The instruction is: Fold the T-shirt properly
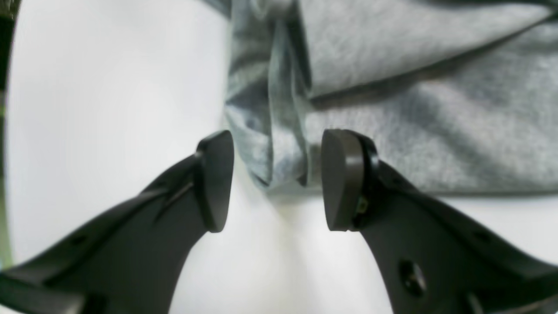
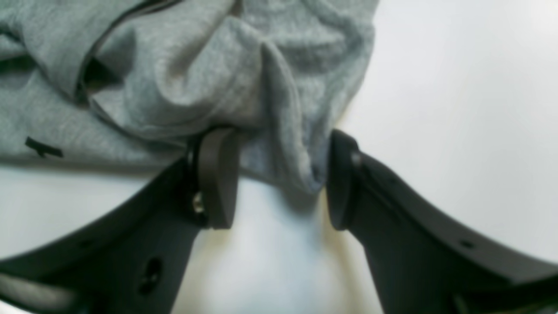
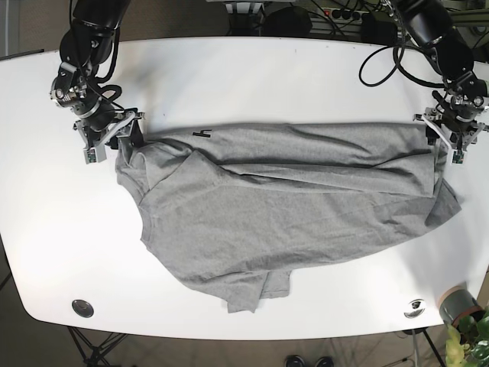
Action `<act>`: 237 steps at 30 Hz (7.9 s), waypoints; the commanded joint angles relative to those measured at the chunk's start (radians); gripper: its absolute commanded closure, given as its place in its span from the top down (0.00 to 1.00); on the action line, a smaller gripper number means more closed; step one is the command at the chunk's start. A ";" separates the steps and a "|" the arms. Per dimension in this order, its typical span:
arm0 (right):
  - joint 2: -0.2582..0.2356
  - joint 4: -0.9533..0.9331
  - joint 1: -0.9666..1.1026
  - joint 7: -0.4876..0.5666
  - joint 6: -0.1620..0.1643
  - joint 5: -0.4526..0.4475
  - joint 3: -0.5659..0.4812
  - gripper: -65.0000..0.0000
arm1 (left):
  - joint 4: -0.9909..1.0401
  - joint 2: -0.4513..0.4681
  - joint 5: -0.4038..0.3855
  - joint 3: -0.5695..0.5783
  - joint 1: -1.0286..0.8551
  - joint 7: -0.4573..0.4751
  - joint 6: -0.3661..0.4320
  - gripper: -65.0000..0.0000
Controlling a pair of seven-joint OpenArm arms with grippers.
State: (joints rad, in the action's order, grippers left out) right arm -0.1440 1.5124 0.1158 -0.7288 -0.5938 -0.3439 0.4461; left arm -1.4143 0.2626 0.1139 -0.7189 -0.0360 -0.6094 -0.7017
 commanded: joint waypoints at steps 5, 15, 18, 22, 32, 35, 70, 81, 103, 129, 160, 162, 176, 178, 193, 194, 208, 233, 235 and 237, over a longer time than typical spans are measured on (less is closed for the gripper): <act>-0.010 -0.003 -0.032 0.021 -0.004 -0.014 0.003 0.33 | 0.054 0.008 -0.006 0.006 0.014 0.138 0.004 0.47; -0.016 -0.059 -0.066 0.021 -0.002 -0.013 0.003 0.04 | 0.163 0.014 -0.004 0.008 0.058 0.144 0.004 0.46; -0.016 -0.032 -0.063 0.021 -0.002 -0.013 0.003 0.03 | 0.158 0.014 -0.004 0.008 0.058 0.144 0.004 0.31; -0.015 0.014 -0.038 0.019 -0.002 -0.013 0.009 0.03 | 0.158 0.014 0.000 0.008 0.054 0.141 0.004 0.00; -0.012 0.156 0.095 0.015 -0.005 -0.016 0.087 0.03 | -0.066 -0.009 -0.004 -0.029 -0.074 0.079 0.004 0.00; -0.012 0.165 0.132 0.015 -0.010 -0.025 0.095 0.03 | -0.145 -0.030 -0.006 -0.038 -0.086 0.027 0.004 0.00; 0.037 0.302 0.420 -0.033 -0.013 -0.047 0.156 0.15 | -0.245 -0.078 -0.006 -0.170 -0.318 -0.131 0.004 0.24; 0.019 0.366 0.397 -0.031 -0.013 -0.149 0.155 0.56 | -0.428 -0.058 -0.236 -0.115 -0.350 -0.134 0.004 0.24; 0.016 0.331 0.178 -0.035 -0.010 0.003 -0.043 0.72 | -0.262 -0.023 -0.092 -0.107 -0.132 -0.128 0.004 0.24; 0.025 0.305 0.183 -0.035 -0.012 -0.005 -0.080 0.71 | -0.055 -0.001 -0.087 -0.057 0.038 -0.132 0.004 0.55; 0.047 0.305 0.177 -0.035 -0.012 -0.005 -0.074 0.71 | 0.025 0.030 -0.095 0.003 0.035 -0.132 0.004 0.00; 0.047 0.305 0.177 -0.035 -0.012 -0.005 -0.074 0.71 | 0.020 0.030 -0.096 -0.009 0.035 -0.132 0.004 0.00; 0.047 0.302 0.155 -0.035 -0.004 0.006 -0.080 0.71 | -0.217 -0.033 -0.096 -0.112 0.000 -0.182 0.004 0.00; 0.045 0.285 0.146 -0.035 -0.004 0.006 -0.080 0.71 | -0.260 -0.035 -0.096 -0.115 0.000 -0.220 0.004 0.00; 0.044 0.239 0.126 -0.035 -0.010 -0.004 -0.080 0.71 | -0.494 -0.076 -0.096 -0.245 -0.161 -0.295 0.004 0.00; 0.044 0.239 0.126 -0.035 -0.010 -0.004 -0.080 0.71 | -0.494 -0.076 -0.096 -0.255 -0.172 -0.295 0.004 0.00; 0.044 0.239 0.127 -0.035 -0.013 -0.004 -0.082 0.71 | -0.306 -0.030 -0.095 -0.318 -0.253 -0.294 0.004 0.02; 0.037 0.253 0.183 -0.036 -0.059 -0.086 -0.123 0.72 | -0.280 -0.021 -0.093 -0.273 -0.161 -0.292 0.004 0.38; 0.037 0.233 0.169 -0.035 -0.059 -0.085 -0.129 0.72 | -0.280 -0.021 -0.093 -0.265 -0.161 -0.292 0.004 0.38; 0.037 0.218 0.152 -0.035 -0.058 -0.085 -0.131 0.72 | -0.280 -0.021 -0.093 -0.267 -0.160 -0.292 0.004 0.38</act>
State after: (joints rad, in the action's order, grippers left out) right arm -0.0959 1.7359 0.2985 -0.7895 -0.6483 -0.4118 0.3111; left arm -1.6802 0.2188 0.0204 -0.9779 -0.1974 -0.9154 -0.7044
